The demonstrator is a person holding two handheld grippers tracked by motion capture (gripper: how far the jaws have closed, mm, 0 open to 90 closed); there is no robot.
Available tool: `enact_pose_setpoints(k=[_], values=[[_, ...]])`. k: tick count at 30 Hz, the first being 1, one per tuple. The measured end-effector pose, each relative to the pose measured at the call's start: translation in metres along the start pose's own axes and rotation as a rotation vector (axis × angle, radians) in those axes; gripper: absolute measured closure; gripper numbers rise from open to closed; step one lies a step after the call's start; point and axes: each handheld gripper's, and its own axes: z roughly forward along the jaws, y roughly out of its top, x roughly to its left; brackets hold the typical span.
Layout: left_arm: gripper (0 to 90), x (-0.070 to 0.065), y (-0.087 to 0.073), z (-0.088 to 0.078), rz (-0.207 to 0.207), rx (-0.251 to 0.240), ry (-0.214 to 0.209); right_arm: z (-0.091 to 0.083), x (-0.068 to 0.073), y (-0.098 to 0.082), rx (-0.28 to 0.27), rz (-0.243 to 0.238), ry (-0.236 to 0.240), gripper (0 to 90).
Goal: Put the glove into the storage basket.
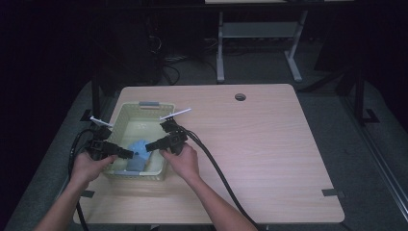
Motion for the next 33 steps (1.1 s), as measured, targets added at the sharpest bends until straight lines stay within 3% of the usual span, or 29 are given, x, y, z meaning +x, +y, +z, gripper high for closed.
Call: enact_pose_setpoints(k=[5,13,16,20,23,28,33], values=[[63.6,-0.004,0.002,0.008,-0.013,0.014,0.001,-0.005,0.000,0.000,-0.006,-0.001,0.003,67.9],[64.6,-0.003,0.008,0.021,-0.001,0.101,0.069,-0.009,-0.002,-0.003,-0.017,0.012,0.011,67.8],[63.5,-0.002,0.008,0.023,-0.007,0.102,0.055,-0.009,-0.002,-0.003,-0.019,0.012,0.012,67.6],[62.4,-0.004,0.008,0.016,-0.004,0.061,0.040,-0.012,-0.001,-0.004,-0.028,0.008,0.011,67.2],[60.0,-0.007,0.007,0.007,-0.012,-0.006,-0.002,-0.014,0.000,-0.004,-0.031,0.006,0.015,65.9],[59.4,-0.008,0.008,0.001,0.018,-0.025,-0.016,-0.016,0.000,-0.004,-0.033,0.010,0.023,64.9],[57.1,-0.010,0.009,-0.004,0.018,-0.061,-0.056,-0.023,-0.003,-0.005,-0.041,0.019,0.033,62.8]])
